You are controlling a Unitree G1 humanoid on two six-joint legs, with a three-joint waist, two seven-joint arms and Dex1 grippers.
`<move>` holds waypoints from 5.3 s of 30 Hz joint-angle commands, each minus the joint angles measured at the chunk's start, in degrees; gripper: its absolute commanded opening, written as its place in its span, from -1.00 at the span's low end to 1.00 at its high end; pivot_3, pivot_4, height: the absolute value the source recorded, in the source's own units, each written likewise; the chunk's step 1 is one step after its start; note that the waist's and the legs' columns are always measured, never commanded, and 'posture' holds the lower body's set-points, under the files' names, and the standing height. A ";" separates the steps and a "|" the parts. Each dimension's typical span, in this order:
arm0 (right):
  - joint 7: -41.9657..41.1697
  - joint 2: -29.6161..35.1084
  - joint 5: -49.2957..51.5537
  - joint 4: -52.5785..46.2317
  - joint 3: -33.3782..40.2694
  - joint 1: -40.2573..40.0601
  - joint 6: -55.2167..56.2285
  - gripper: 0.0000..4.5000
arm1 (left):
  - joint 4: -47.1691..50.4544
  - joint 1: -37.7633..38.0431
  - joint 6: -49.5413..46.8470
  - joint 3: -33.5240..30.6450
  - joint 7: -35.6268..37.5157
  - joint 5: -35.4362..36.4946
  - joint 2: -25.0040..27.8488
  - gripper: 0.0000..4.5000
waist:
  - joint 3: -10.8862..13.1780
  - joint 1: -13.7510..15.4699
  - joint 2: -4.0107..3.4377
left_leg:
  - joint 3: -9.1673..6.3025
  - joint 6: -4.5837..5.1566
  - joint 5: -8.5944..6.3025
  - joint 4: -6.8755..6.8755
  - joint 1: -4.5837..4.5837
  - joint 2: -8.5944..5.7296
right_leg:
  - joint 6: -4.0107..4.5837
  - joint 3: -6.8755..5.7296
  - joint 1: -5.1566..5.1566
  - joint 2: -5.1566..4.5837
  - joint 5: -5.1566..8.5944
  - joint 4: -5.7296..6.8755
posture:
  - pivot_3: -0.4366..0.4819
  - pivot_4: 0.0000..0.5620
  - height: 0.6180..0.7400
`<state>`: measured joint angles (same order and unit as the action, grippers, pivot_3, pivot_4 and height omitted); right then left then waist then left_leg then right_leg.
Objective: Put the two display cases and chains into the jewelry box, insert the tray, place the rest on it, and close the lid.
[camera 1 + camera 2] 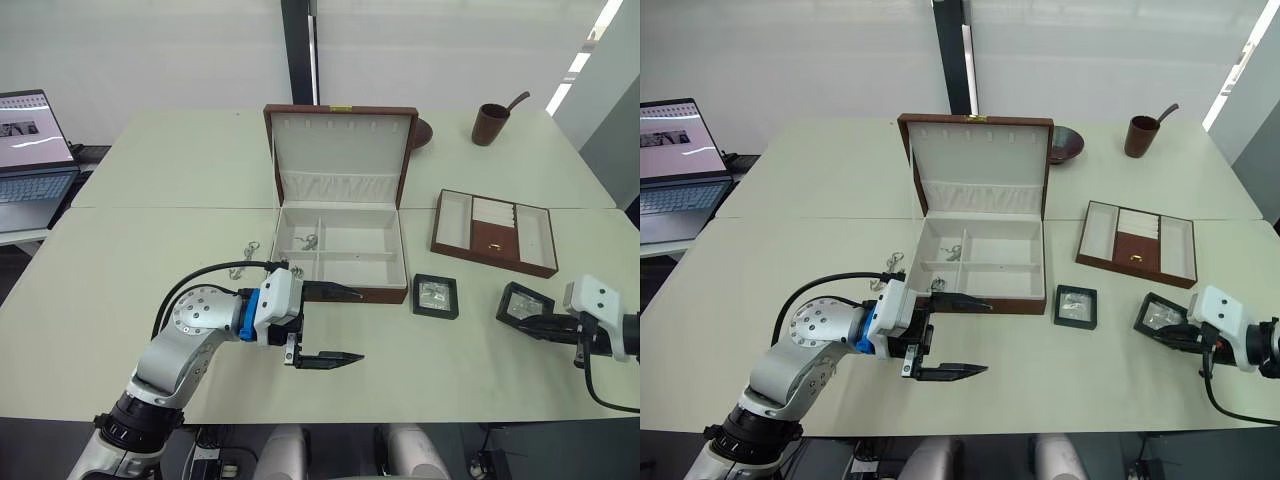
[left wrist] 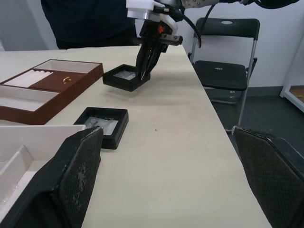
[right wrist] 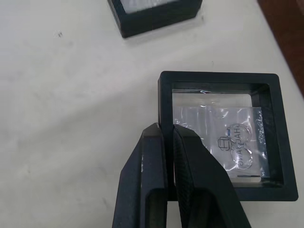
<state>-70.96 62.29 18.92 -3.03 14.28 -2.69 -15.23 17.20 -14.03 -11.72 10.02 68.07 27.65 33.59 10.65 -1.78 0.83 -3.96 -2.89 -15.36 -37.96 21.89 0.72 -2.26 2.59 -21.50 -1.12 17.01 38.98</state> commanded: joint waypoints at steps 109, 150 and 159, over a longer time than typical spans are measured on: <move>6.77 -13.57 1.82 20.36 9.48 8.49 0.57 0.96 | -30.28 14.45 2.64 -41.64 -11.89 1.76 15.97 1.00 | 0.14 -0.10 -0.11 | -0.02 -0.01 0.00 0.10 0.58 0.05 | 0.15 -0.08 -0.65 -0.04 0.05 0.09 | -0.05 -0.47 1.00; -0.11 -10.33 7.12 4.31 3.41 10.18 -7.87 0.96 | -4.50 15.52 -3.08 -26.91 -6.63 5.16 10.72 1.00 | 0.14 -0.01 -0.11 | -0.07 -0.01 0.00 0.05 0.60 0.06 | 0.11 -0.09 -0.61 -0.05 0.03 0.12 | -0.05 -0.47 1.00; -2.56 -8.11 6.32 -4.64 -4.78 11.22 -8.52 0.96 | 6.45 15.13 -4.36 -17.29 -3.46 5.74 10.15 1.00 | 0.14 0.00 -0.11 | -0.07 -0.01 0.00 0.02 0.60 0.04 | 0.10 -0.10 -0.59 -0.04 0.03 0.11 | -0.05 -0.47 1.00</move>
<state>-72.84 52.95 25.33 -5.16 9.95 7.65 -23.48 20.69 1.37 -16.50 -8.44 63.53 32.71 43.64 10.78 -1.79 0.71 -4.03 -2.90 -15.35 -37.94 22.48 0.75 -2.15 2.49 -22.09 -1.15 17.04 39.09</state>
